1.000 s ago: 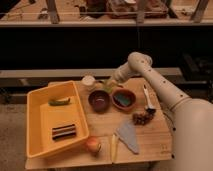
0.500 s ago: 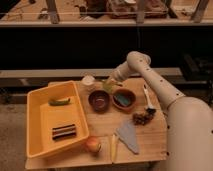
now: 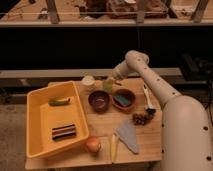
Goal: Place fork in plastic cup
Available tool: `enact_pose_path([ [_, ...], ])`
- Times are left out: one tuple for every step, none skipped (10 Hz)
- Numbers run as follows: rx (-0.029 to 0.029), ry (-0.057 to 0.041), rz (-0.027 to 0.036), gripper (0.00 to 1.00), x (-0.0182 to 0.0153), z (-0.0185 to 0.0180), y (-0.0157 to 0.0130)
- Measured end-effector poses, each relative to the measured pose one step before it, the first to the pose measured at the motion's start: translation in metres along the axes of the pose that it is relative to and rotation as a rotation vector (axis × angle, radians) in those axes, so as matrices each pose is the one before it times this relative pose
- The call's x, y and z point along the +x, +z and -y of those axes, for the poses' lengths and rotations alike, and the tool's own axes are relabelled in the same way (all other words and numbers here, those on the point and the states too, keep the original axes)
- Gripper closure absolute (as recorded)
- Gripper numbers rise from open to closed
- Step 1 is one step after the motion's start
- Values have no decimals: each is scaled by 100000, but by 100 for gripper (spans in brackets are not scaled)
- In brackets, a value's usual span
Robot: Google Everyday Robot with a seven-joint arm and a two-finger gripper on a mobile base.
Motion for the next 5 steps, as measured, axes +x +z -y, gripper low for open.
enact_pose_path([
  [613, 909, -9, 86, -150, 369, -48],
  [716, 1060, -90, 86, -71, 377, -109],
  [668, 1030, -1, 86, -163, 351, -61],
  [345, 1053, -121, 86, -75, 218, 78],
  [231, 938, -111, 86, -63, 177, 110],
])
